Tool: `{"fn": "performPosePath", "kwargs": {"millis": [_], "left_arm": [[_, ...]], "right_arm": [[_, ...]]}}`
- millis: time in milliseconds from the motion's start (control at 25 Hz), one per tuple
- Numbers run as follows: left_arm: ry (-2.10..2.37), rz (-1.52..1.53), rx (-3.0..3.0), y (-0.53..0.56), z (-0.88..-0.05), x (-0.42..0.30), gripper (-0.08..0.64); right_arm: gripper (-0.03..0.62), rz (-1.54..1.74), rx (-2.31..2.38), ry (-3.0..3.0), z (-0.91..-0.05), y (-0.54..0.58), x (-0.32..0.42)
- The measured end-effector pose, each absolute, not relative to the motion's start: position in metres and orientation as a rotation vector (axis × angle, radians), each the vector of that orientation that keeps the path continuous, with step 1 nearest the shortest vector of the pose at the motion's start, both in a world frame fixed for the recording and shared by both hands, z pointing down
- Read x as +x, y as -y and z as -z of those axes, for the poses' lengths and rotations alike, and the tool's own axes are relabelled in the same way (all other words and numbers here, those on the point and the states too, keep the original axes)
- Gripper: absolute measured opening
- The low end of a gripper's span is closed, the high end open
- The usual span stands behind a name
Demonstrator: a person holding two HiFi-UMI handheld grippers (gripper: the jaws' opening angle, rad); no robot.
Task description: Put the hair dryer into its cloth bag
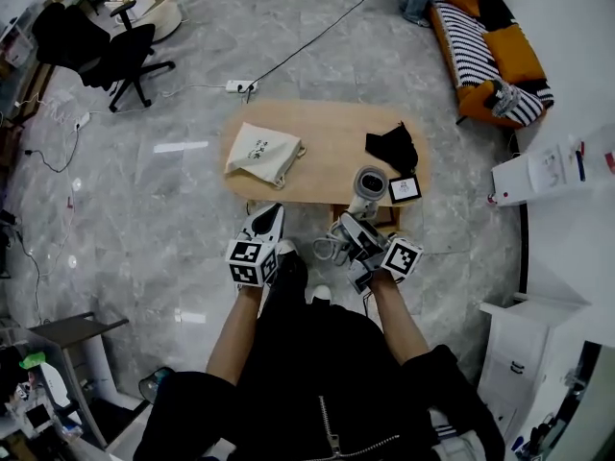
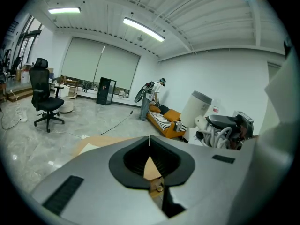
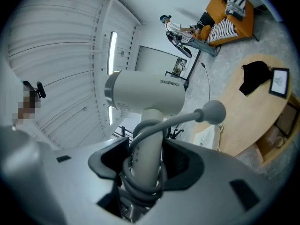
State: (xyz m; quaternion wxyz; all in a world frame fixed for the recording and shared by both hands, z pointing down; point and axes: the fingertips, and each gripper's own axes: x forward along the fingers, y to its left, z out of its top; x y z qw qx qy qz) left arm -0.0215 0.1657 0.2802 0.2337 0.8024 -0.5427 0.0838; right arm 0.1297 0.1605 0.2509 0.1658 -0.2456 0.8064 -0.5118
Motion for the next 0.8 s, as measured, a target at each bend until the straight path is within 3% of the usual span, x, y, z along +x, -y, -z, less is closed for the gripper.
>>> {"fn": "performPosePath", "kwargs": {"millis": [800], "left_arm": [[1.311,-0.291,2.247,-0.044,-0.317,-0.079,0.015]], "right_arm": [[0.224,1.493,-0.820,-2.241,-0.268,-0.058,0.058]]}}
